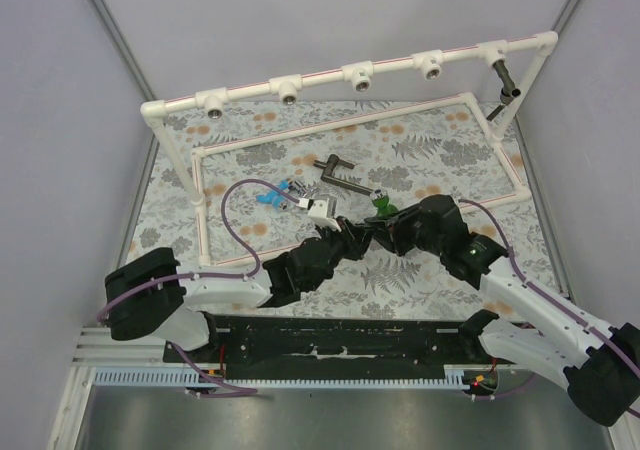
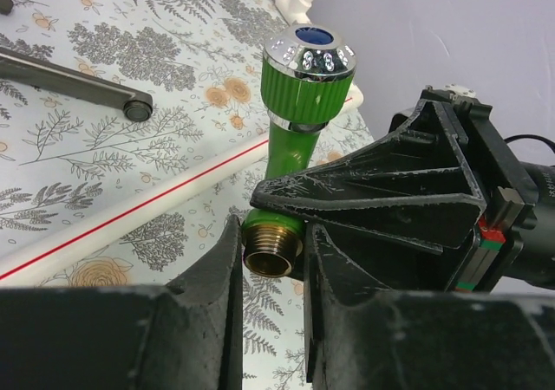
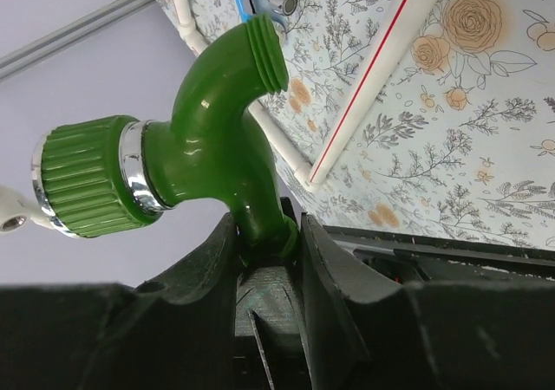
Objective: Install the water faucets
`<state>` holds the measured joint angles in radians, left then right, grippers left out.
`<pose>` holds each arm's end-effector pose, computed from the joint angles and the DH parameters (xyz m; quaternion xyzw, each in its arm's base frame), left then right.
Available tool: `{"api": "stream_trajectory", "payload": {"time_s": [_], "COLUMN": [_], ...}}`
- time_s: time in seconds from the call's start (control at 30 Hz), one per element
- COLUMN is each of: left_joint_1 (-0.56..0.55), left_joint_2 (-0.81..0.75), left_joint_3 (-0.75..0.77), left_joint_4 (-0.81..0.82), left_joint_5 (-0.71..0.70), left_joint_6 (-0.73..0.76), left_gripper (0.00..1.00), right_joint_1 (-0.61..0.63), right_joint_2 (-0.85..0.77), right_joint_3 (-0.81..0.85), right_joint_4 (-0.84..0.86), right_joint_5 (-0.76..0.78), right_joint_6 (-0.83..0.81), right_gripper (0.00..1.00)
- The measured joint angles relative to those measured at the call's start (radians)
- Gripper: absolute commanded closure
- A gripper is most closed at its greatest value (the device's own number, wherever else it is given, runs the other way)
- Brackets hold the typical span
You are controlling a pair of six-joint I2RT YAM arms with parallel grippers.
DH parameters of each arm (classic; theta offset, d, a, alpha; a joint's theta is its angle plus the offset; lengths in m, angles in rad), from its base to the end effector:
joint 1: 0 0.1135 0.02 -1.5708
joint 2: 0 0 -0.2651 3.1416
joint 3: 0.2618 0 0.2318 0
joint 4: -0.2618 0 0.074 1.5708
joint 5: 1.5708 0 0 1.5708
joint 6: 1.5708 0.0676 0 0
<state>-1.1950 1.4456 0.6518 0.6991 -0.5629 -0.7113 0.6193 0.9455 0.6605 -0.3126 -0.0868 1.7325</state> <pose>0.1500 -0.2819 0.2465 -0.0112 0.7347 -0.4080 0.5418 0.1704 0.1286 0.2435 0.4493 0.7605 0.4460 0.1443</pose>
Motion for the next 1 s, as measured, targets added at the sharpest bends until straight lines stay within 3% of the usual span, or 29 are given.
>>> {"api": "stream_trajectory", "payload": {"time_s": [0.1, 0.2, 0.3, 0.47, 0.7, 0.87, 1.0], "left_joint_1": [0.013, 0.034, 0.103, 0.246, 0.454, 0.507, 0.517], "left_joint_2": [-0.006, -0.023, -0.056, -0.141, -0.373, -0.52, -0.554], "left_joint_3": [-0.02, -0.058, -0.116, -0.207, -0.252, -0.216, -0.155], "left_joint_4": [0.03, 0.058, 0.053, 0.012, -0.129, -0.272, -0.334], "left_joint_5": [0.027, 0.068, 0.077, 0.166, 0.448, 0.657, 0.788], "left_joint_6": [0.004, 0.006, 0.006, 0.007, 0.049, 0.098, 0.097], "left_gripper": [0.98, 0.98, 0.98, 0.98, 0.98, 0.98, 0.98], "right_joint_1": [0.001, 0.005, -0.006, -0.07, -0.154, -0.226, -0.232], "right_joint_2": [0.003, 0.013, 0.025, 0.072, 0.116, 0.101, 0.11], "right_joint_3": [-0.001, -0.006, -0.01, -0.003, 0.147, 0.302, 0.397], "right_joint_4": [0.009, 0.021, 0.019, 0.019, -0.023, -0.081, -0.154], "right_joint_5": [0.0, -0.003, -0.012, -0.055, -0.229, -0.443, -0.602], "right_joint_6": [-0.002, -0.012, -0.056, -0.222, -0.784, -1.183, -1.407], "right_gripper": [0.6, 0.28, 0.12, 0.04, 0.02, 0.03, 0.04]}}
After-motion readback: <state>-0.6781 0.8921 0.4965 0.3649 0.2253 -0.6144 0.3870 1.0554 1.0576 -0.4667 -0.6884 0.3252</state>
